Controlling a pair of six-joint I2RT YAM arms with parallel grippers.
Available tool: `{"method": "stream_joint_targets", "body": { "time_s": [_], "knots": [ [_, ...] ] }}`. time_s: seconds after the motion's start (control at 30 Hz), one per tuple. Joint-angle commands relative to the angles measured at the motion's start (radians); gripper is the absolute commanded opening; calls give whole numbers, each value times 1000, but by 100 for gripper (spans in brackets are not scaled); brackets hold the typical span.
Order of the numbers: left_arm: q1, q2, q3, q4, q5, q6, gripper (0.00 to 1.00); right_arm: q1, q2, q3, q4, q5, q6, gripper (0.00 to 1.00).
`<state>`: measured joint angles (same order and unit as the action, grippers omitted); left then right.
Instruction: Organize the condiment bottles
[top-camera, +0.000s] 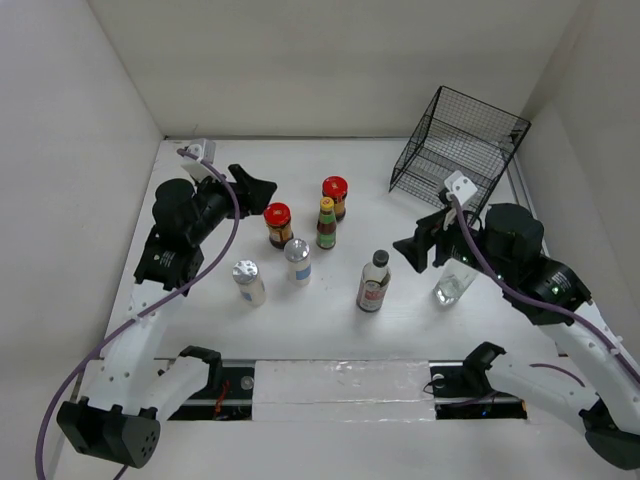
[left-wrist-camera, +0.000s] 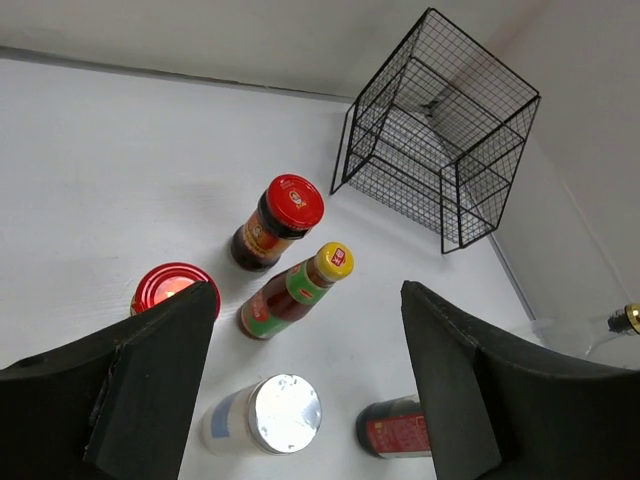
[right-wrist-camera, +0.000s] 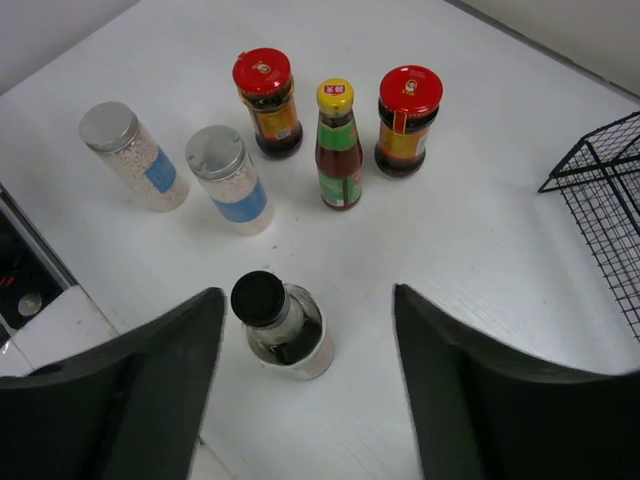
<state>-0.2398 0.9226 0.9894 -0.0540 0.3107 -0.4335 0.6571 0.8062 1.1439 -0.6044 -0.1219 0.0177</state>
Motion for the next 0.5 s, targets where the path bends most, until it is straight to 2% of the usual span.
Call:
{"method": "stream_joint_targets", "body": {
  "time_s": [0.0,0.03,0.07,0.13,0.17,0.2,0.23,0.27,0.33,0.4,0.47],
  "knots": [
    [5,-22,-6,57,8,15,71,10,-9,20,9,-1,-16,69],
    [5,-22,-6,57,8,15,71,10,-9,20,9,-1,-16,28],
    [5,-22,-6,57,17,15,65,10,2,20,9,-1,-16,17],
    [5,-22,-6,66,18,15,56,10,11,20,9,-13,-25,10],
    [5,-22,-6,66,18,15,52,10,22,20,-1,-13,-25,16],
    [5,-22,-6,66,18,24,37,10,22,20,-12,-13,-25,27],
    [5,-22,-6,66,18,24,27,10,31,20,-12,-37,-36,41],
    [5,-22,-6,66,18,24,23,19,31,20,-26,-50,-36,65],
    [5,-22,-6,66,18,24,23,19,41,20,-40,-77,-61,79],
    [5,-22,-6,66,18,24,30,30,63,11,-50,-91,-70,90],
    [5,-22,-6,66,18,24,40,57,83,2,-60,-102,-70,95]
  ]
}}
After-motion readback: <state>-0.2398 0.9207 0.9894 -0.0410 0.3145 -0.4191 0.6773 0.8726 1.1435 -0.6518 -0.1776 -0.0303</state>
